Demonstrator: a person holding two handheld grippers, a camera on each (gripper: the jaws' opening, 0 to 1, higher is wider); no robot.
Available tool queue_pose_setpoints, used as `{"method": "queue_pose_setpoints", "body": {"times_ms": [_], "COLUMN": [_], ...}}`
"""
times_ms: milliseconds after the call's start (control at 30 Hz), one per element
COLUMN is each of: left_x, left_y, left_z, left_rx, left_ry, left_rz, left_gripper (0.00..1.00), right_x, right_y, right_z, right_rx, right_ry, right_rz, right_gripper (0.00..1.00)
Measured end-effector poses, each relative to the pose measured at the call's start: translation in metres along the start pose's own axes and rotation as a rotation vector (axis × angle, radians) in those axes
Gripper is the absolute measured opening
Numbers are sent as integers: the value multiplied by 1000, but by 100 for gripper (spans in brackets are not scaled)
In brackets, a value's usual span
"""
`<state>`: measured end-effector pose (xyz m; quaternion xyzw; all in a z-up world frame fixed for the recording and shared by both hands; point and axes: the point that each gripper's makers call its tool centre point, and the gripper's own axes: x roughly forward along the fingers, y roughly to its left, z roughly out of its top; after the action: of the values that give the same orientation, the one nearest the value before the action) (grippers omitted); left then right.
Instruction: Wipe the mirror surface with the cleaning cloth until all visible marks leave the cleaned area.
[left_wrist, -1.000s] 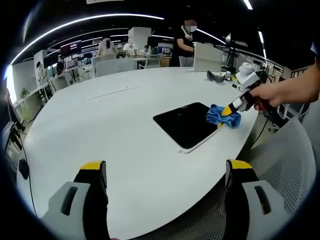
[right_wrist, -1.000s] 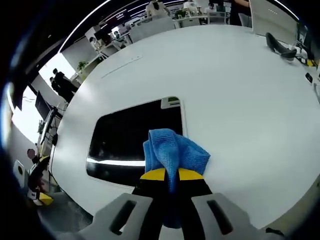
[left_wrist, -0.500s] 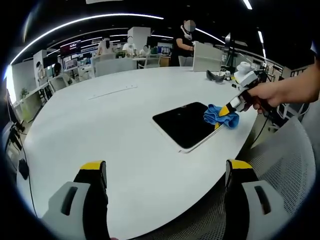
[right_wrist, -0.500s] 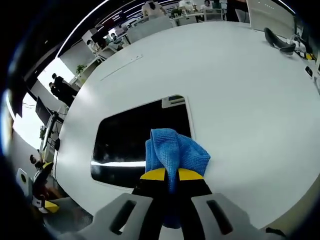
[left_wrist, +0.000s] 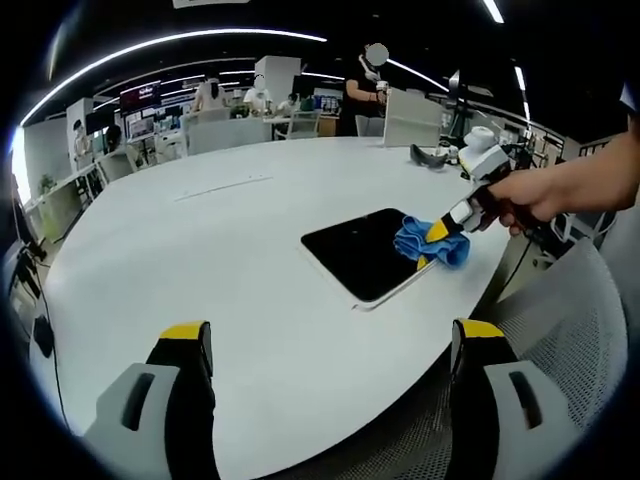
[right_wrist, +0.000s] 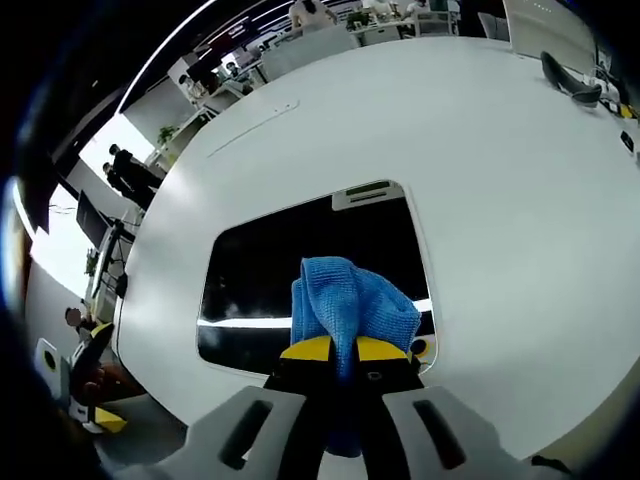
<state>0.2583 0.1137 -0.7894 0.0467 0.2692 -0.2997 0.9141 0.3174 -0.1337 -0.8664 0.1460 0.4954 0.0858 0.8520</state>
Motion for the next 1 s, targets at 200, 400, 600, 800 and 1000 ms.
{"method": "queue_pose_setpoints", "body": {"times_ms": [200, 400, 600, 800, 1000], "left_x": [0, 0, 0, 0, 0], "left_y": [0, -1, -3, -4, -5], "left_z": [1, 2, 2, 1, 0], "left_rx": [6, 2, -7, -17, -23], "left_ry": [-9, -13, -11, -10, -5], "left_rz": [1, -2, -14, -26, -35], "left_gripper": [99, 99, 99, 99, 99], "right_x": [3, 6, 9, 11, 15], "right_y": [10, 18, 27, 38, 45], "right_z": [-2, -3, -5, -8, -7], "right_rx": [-4, -8, -8, -18, -28], "right_ry": [3, 4, 1, 2, 3], "right_rz": [6, 10, 14, 19, 19], "right_gripper": [1, 1, 1, 1, 1]}}
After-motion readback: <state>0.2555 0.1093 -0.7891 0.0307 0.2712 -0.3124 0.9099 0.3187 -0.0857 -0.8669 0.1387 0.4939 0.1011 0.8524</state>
